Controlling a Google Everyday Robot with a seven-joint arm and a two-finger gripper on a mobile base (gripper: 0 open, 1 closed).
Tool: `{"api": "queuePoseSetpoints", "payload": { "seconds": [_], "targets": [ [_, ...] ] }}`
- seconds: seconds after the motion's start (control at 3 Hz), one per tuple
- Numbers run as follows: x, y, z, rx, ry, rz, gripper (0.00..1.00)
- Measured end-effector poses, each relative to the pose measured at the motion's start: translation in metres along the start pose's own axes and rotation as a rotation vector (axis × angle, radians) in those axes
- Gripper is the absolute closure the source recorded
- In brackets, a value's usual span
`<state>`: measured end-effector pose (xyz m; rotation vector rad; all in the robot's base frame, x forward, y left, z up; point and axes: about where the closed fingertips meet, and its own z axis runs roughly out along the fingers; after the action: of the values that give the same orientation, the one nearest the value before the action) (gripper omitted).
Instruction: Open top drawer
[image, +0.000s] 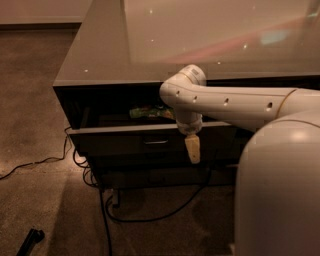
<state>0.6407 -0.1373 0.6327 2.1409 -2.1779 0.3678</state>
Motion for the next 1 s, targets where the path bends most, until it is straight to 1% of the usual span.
{"api": "queuePoseSetpoints", "payload": {
  "seconds": [0.33,1.0],
  "targets": [
    [0.014,0.026,-0.001,-0.006,0.045,0.035,0.18],
    [0.038,0.058,-0.006,-0.009,0.12,0.09,0.65]
  ]
}}
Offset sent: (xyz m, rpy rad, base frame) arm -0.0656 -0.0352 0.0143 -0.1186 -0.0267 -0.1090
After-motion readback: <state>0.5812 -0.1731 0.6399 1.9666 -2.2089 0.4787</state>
